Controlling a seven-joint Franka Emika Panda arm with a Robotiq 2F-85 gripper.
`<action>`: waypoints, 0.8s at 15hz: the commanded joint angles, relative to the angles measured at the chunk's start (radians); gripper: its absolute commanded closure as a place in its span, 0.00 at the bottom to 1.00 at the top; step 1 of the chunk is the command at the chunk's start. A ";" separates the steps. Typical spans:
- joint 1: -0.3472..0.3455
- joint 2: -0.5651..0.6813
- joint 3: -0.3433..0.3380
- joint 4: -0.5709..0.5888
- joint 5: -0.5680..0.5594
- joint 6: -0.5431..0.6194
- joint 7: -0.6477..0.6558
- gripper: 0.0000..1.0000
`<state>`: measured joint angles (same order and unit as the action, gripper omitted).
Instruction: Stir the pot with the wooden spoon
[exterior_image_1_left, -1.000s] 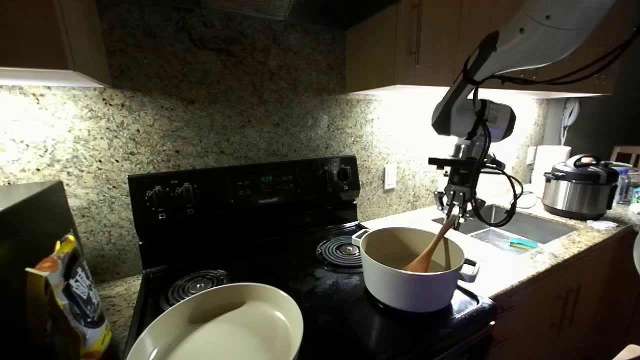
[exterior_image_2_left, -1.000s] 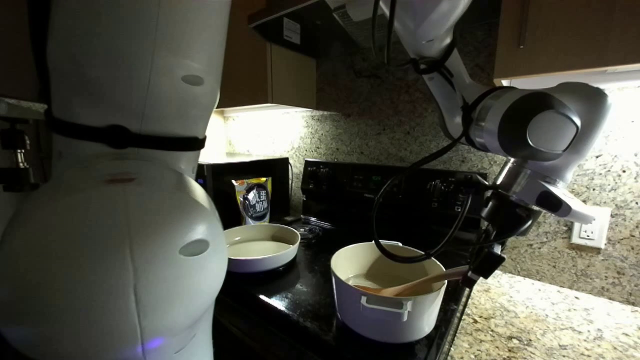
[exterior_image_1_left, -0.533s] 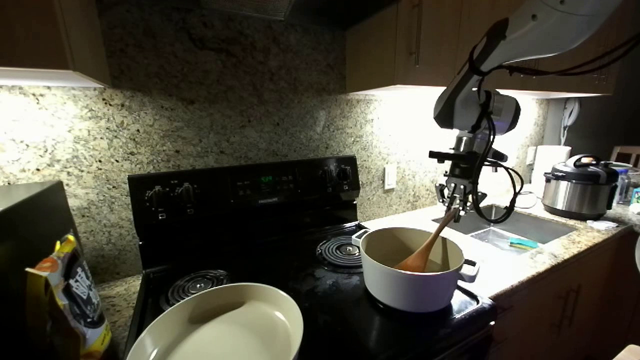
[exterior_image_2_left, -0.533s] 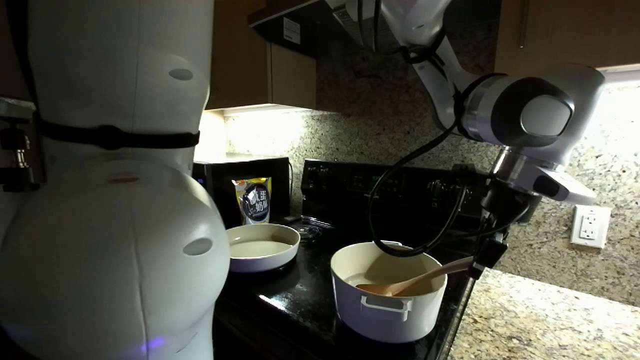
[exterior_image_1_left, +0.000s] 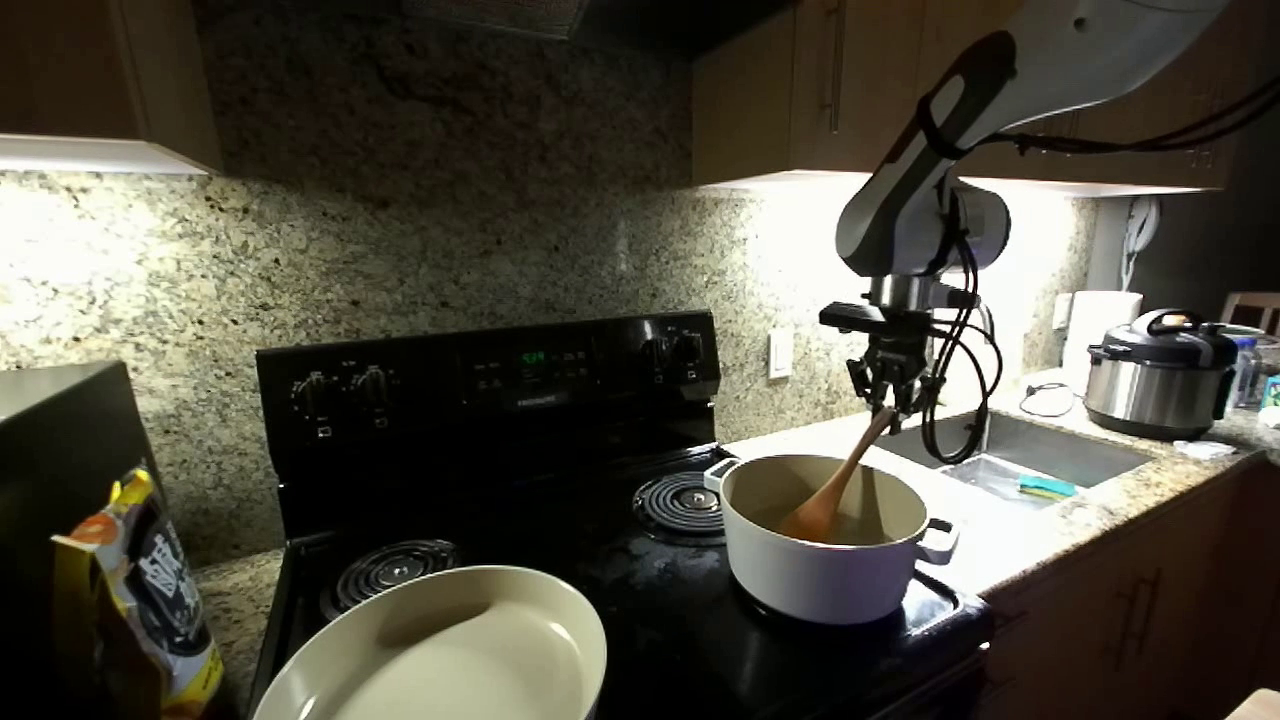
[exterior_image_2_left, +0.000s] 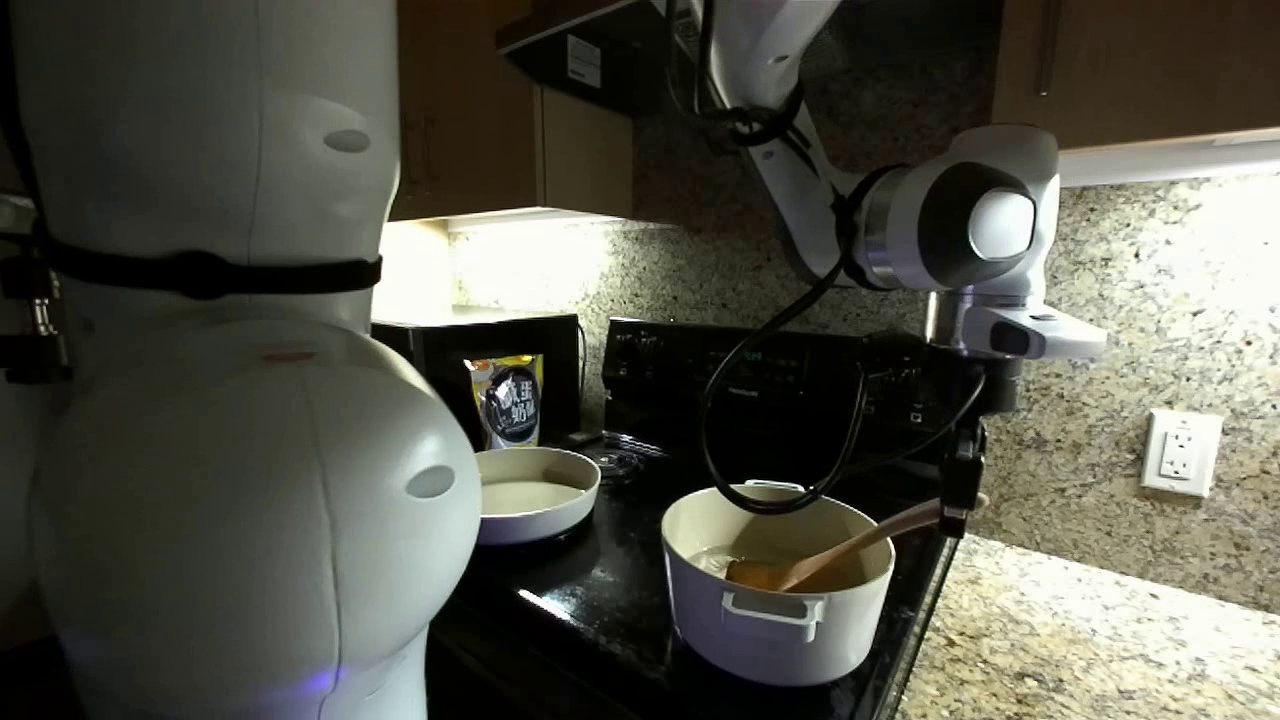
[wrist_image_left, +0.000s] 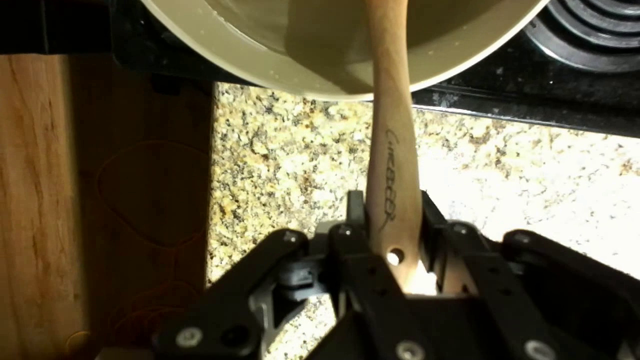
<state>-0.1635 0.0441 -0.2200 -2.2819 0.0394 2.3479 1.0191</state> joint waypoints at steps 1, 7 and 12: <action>0.015 -0.012 0.020 -0.026 -0.082 0.033 0.098 0.93; 0.015 0.000 0.029 -0.006 -0.070 0.064 0.103 0.93; -0.010 -0.002 -0.002 -0.007 -0.071 0.112 0.105 0.93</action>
<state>-0.1535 0.0476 -0.2105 -2.2812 -0.0198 2.4210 1.0913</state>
